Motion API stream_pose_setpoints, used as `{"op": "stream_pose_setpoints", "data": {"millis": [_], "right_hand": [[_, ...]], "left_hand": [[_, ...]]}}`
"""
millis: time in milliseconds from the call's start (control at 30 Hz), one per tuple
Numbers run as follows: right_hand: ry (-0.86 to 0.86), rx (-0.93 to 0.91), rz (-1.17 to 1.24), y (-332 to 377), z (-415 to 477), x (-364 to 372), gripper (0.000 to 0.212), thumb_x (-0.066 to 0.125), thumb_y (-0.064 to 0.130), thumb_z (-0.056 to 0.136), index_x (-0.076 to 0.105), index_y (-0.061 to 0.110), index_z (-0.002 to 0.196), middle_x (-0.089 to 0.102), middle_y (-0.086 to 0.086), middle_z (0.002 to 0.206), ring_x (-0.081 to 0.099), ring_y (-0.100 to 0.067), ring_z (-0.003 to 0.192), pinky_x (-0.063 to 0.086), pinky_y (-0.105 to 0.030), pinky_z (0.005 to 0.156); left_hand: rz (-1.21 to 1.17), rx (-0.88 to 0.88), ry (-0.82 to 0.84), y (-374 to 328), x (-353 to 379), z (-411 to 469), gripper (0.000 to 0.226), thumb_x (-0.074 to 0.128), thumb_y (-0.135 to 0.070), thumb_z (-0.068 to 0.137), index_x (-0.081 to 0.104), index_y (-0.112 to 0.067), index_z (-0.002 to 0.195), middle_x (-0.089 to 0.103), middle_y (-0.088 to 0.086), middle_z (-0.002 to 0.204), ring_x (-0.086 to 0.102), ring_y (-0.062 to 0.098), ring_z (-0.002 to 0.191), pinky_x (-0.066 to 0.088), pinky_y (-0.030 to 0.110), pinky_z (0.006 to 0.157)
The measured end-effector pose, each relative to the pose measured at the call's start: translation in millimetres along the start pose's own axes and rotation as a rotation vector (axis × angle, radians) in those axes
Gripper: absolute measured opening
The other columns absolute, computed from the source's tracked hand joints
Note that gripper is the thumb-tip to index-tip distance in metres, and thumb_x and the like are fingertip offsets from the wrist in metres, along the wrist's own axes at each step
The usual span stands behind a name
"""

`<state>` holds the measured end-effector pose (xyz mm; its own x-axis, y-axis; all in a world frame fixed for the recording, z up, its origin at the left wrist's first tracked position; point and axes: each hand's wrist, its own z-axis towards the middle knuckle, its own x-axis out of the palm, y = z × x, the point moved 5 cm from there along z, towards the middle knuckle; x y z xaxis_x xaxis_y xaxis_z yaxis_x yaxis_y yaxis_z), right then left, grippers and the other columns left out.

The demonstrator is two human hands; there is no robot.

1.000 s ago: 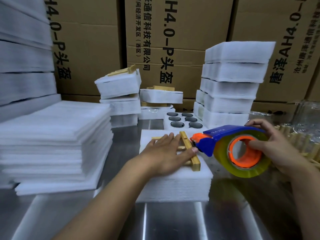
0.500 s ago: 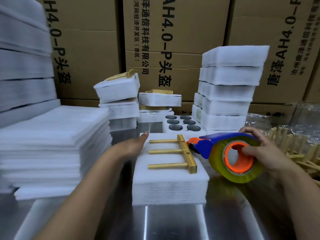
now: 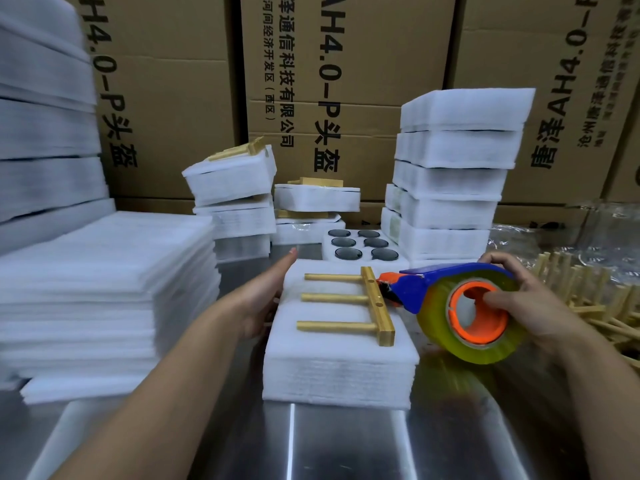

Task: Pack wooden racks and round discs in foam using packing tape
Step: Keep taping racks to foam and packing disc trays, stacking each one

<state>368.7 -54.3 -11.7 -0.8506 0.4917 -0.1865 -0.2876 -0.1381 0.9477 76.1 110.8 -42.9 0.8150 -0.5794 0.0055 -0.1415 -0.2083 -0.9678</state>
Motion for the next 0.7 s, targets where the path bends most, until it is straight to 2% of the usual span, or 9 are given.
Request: {"op": "stream_pose_setpoints", "data": {"millis": [100, 167, 267, 333, 533, 667, 700], "right_hand": [[0.002, -0.001, 0.006, 2, -2, 1, 0.051, 0.050, -0.022, 0.080, 0.054, 0.028, 0.091, 0.061, -0.010, 0.081, 0.056, -0.024, 0.060, 0.048, -0.025, 0.042], [-0.001, 0.001, 0.014, 3, -3, 1, 0.051, 0.049, -0.022, 0.080, 0.054, 0.027, 0.092, 0.061, -0.011, 0.081, 0.055, -0.026, 0.062, 0.048, -0.025, 0.042], [-0.002, -0.005, 0.016, 3, -3, 1, 0.050, 0.049, -0.022, 0.080, 0.054, 0.027, 0.091, 0.060, -0.011, 0.081, 0.055, -0.026, 0.062, 0.047, -0.025, 0.042], [-0.004, -0.005, 0.022, 3, -3, 1, 0.050, 0.050, -0.022, 0.080, 0.054, 0.027, 0.090, 0.061, -0.011, 0.080, 0.055, -0.026, 0.060, 0.047, -0.025, 0.041], [-0.022, -0.009, 0.044, -3, 0, -2, 0.055, 0.051, -0.021, 0.079, 0.057, 0.034, 0.085, 0.062, -0.006, 0.074, 0.054, -0.023, 0.059, 0.045, -0.026, 0.042], [-0.022, -0.054, -0.006, -1, 4, 5, 0.057, 0.052, -0.023, 0.077, 0.057, 0.033, 0.085, 0.058, -0.009, 0.086, 0.053, -0.014, 0.050, 0.042, -0.022, 0.041], [-0.017, -0.079, -0.026, 1, 4, 10, 0.056, 0.052, -0.024, 0.077, 0.056, 0.031, 0.086, 0.056, -0.008, 0.090, 0.051, -0.012, 0.049, 0.041, -0.020, 0.042]], "left_hand": [[-0.114, -0.006, 0.003, 0, 8, -2, 0.068, 0.065, -0.059, 0.072, 0.062, -0.011, 0.121, 0.066, 0.016, 0.116, 0.062, 0.034, 0.109, 0.043, 0.047, 0.102], [-0.141, -0.007, -0.009, 0, 12, -2, 0.056, 0.064, -0.047, 0.080, 0.062, -0.008, 0.120, 0.067, 0.018, 0.113, 0.064, 0.033, 0.105, 0.046, 0.047, 0.098], [-0.153, 0.008, 0.007, 0, 20, -3, 0.041, 0.060, -0.041, 0.086, 0.066, -0.011, 0.112, 0.072, 0.015, 0.097, 0.070, 0.028, 0.081, 0.056, 0.037, 0.076], [-0.154, 0.017, 0.021, 0, 25, -3, 0.033, 0.059, -0.039, 0.087, 0.066, -0.014, 0.108, 0.073, 0.013, 0.090, 0.070, 0.025, 0.070, 0.057, 0.032, 0.065], [-0.094, -0.044, -0.049, 1, 26, -3, 0.019, 0.058, -0.022, 0.091, 0.066, -0.007, 0.100, 0.072, 0.014, 0.085, 0.069, 0.026, 0.065, 0.057, 0.034, 0.065], [-0.032, -0.033, -0.072, -8, 14, -4, 0.018, 0.059, -0.022, 0.090, 0.066, -0.006, 0.097, 0.071, 0.016, 0.088, 0.067, 0.027, 0.071, 0.055, 0.038, 0.075], [-0.010, -0.032, -0.084, -11, 6, -5, 0.018, 0.059, -0.022, 0.090, 0.066, -0.006, 0.097, 0.071, 0.015, 0.086, 0.068, 0.027, 0.069, 0.055, 0.038, 0.074]]}}
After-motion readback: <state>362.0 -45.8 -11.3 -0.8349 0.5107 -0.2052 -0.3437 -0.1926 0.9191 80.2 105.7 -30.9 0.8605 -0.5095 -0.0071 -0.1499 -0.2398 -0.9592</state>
